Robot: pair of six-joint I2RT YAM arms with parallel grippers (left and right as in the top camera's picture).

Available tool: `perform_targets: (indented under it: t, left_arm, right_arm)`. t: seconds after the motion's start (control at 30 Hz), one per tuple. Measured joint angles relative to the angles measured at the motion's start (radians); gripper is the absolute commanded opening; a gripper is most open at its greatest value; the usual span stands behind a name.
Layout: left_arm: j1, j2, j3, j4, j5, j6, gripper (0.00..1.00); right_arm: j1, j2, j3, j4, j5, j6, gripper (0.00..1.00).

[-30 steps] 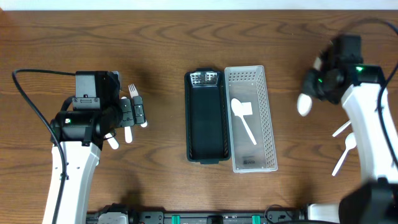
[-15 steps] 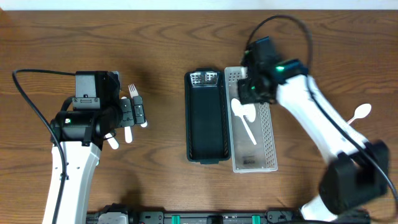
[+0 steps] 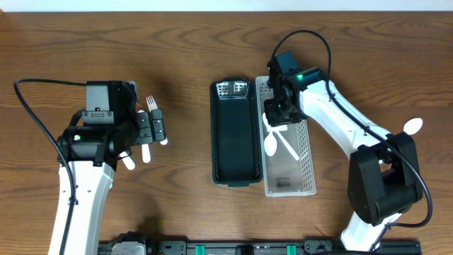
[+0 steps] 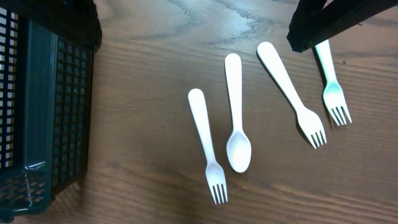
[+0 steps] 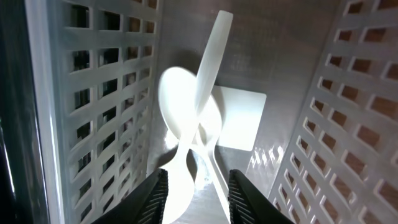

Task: Pack container
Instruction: 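Carry the spoon left and release it into the white mesh tray, then return the right gripper to the spoons and grasp another white spoon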

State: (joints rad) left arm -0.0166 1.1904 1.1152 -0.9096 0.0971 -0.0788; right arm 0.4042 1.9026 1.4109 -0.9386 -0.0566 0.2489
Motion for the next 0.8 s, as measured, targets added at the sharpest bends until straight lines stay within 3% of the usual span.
perform_targets:
  t: [0.17, 0.23, 0.27, 0.33, 0.5, 0.8]
  left_arm:
    - [0.0, 0.0, 0.0, 0.0, 0.0, 0.0, 0.98]
    - [0.0, 0.0, 0.0, 0.0, 0.0, 0.0, 0.98]
    - [0.0, 0.0, 0.0, 0.0, 0.0, 0.0, 0.98]
    - [0.0, 0.0, 0.0, 0.0, 0.0, 0.001, 0.98]
    - [0.0, 0.0, 0.0, 0.0, 0.0, 0.001, 0.98]
    - [0.0, 0.0, 0.0, 0.0, 0.0, 0.005, 0.98]
  right_arm:
    - [-0.013, -0.036, 0.043, -0.083, 0.042, 0.022, 0.37]
    - [-0.037, -0.081, 0.08, -0.113, 0.083, 0.042, 0.45]
    - [-0.063, -0.12, 0.1, -0.133, 0.107, 0.064, 0.55]
    - [-0.119, -0.198, 0.124, -0.153, 0.146, 0.093, 0.57]
    - [-0.388, -0.416, 0.16, -0.234, 0.217, 0.192, 0.89]
    - [-0.8, -0.444, 0.066, -0.275, 0.206, 0.223, 0.99]
